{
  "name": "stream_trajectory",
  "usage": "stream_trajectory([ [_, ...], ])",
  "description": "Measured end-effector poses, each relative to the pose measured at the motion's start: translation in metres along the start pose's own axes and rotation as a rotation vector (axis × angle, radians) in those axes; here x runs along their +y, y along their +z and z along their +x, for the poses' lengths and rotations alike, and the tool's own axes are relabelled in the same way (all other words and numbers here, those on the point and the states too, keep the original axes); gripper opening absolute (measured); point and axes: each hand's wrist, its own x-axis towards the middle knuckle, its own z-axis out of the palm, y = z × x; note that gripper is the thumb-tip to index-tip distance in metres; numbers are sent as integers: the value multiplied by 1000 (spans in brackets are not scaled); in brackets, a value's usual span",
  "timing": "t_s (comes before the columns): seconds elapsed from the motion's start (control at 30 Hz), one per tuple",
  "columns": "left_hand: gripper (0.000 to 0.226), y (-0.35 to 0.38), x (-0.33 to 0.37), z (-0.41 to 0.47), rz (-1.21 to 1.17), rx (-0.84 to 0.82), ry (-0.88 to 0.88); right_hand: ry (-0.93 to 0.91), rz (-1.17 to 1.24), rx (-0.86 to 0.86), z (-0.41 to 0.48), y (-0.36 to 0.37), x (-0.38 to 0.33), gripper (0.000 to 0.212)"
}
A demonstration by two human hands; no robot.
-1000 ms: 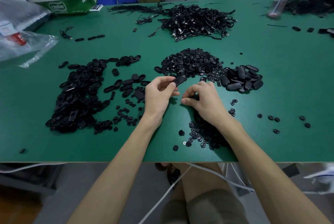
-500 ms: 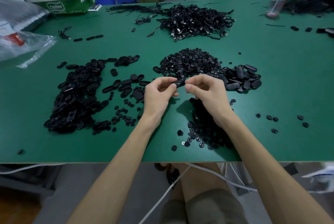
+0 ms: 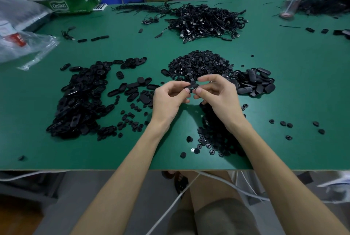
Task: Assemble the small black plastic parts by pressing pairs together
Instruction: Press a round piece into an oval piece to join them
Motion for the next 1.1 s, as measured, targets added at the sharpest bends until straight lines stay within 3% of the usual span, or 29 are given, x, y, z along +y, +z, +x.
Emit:
stream_trajectory([
  [0.23, 15, 1, 1, -1, 2, -36, 11, -5, -104, 73, 2, -3, 4, 6],
  [0.87, 21, 1, 6, -4, -46, -115, 16, -115, -296, 92, -3, 0, -2, 3],
  [1.1, 18, -1, 2, -1, -87, -39, -28, -163, -381, -2, -6, 6, -9, 21],
])
